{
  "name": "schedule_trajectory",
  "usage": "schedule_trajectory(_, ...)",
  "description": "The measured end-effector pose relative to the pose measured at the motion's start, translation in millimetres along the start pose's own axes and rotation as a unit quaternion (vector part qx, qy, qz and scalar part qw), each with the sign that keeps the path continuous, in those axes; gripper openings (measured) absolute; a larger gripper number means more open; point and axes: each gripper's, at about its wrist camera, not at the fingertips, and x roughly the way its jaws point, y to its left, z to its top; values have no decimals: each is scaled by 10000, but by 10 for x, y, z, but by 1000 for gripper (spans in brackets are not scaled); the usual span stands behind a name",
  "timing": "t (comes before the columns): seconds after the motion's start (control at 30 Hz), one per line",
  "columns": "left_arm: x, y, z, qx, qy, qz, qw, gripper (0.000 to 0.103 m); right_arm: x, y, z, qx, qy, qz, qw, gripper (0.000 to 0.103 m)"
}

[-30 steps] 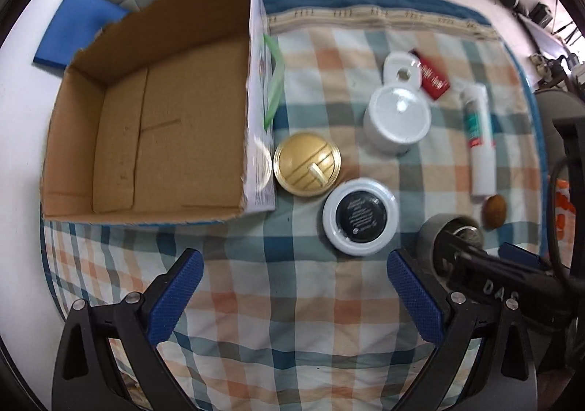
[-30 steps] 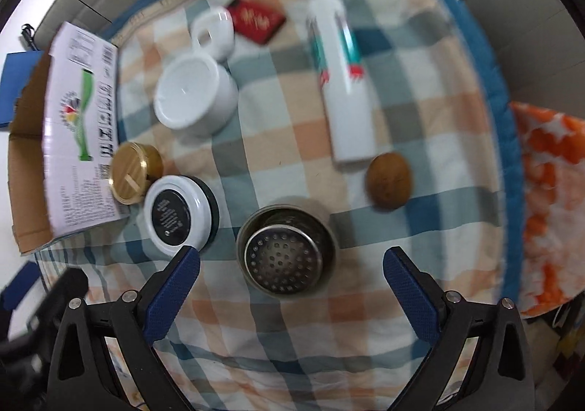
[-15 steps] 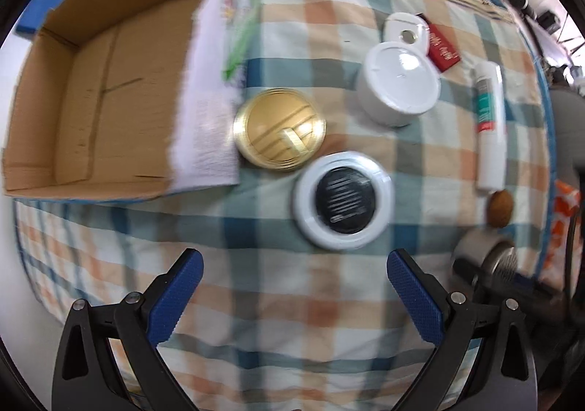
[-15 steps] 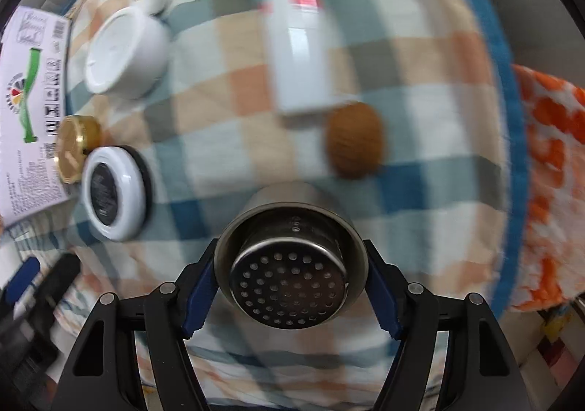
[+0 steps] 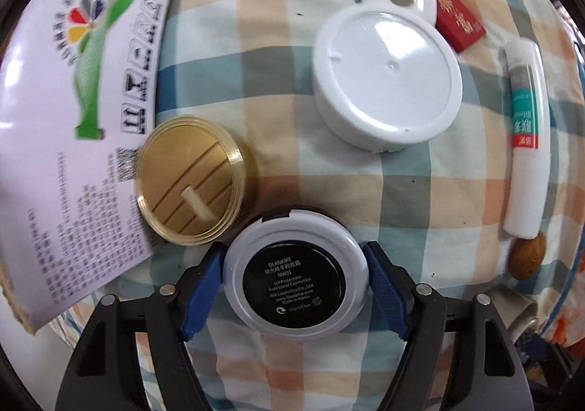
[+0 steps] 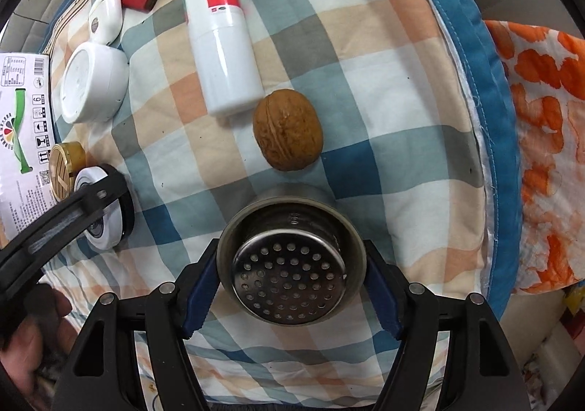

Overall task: Organize rigid objects
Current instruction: 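Grasp the white-and-black jar with the left tool while the right tool grasps the steel tin, then carry the jar and tin into the cardboard box and release both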

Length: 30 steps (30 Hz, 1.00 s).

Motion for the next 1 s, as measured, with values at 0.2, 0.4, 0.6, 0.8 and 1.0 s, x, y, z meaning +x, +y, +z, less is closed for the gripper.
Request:
schedule_trajectory(0.2,-57,-74,-328,290,-152,-47,9995,73,-24,132,77,-165,-10,-84,9998,75)
schedule_trajectory(0.4,-94,-91,-913,577,-92,-128,9982,73,-24,277,-132,-582,174,-190,9980,75)
schedule_trajectory(0.6,262,-80,-1113,490,297,-343,9978,74,113,418,-123,-606,168,-366,9974,75)
schedule_trajectory(0.8,412,-73,-1097,458,308,-338,9979,75,279,481,-79,-571,319,-376,9972,76)
schedule_trajectory(1.0,342,-80,-1096,466,323,-354,9978,75,436,537,-27,-526,319,-458,9971,76)
